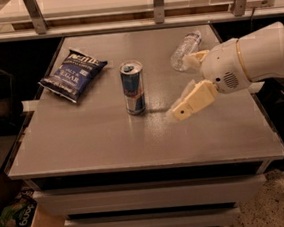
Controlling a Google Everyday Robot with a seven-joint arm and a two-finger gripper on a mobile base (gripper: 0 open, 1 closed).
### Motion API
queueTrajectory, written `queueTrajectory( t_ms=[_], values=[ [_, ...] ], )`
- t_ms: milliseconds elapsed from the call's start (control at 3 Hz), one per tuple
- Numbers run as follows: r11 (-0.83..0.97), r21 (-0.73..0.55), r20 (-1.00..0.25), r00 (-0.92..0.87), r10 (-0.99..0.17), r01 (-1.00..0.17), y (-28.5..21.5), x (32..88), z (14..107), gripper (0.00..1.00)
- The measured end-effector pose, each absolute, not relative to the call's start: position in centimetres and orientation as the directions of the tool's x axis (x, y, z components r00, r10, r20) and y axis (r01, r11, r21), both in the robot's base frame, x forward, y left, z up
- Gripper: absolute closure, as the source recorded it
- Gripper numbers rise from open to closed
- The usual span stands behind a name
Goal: Knock redbull can over
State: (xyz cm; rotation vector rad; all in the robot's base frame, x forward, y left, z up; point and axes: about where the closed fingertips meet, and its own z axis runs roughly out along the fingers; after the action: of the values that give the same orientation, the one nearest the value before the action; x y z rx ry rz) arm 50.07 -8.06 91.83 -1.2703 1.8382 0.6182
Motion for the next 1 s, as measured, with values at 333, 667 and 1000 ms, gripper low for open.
queueTrajectory(
  t_ms=[333, 667, 1000],
  values=[
    [0.376, -0.048, -0.826, -0.175, -0.536, -0.925, -8.1, 50.1, 91.8, 0.0],
    [0.377, -0.046, -0.87, -0.149, -0.47, -0.925, -7.2, 50.3, 90.8, 0.0],
    [0.37, -0.046, -0.935, -0.09, -0.342, -0.928, -5.3, 50.7, 89.6, 0.0]
  ],
)
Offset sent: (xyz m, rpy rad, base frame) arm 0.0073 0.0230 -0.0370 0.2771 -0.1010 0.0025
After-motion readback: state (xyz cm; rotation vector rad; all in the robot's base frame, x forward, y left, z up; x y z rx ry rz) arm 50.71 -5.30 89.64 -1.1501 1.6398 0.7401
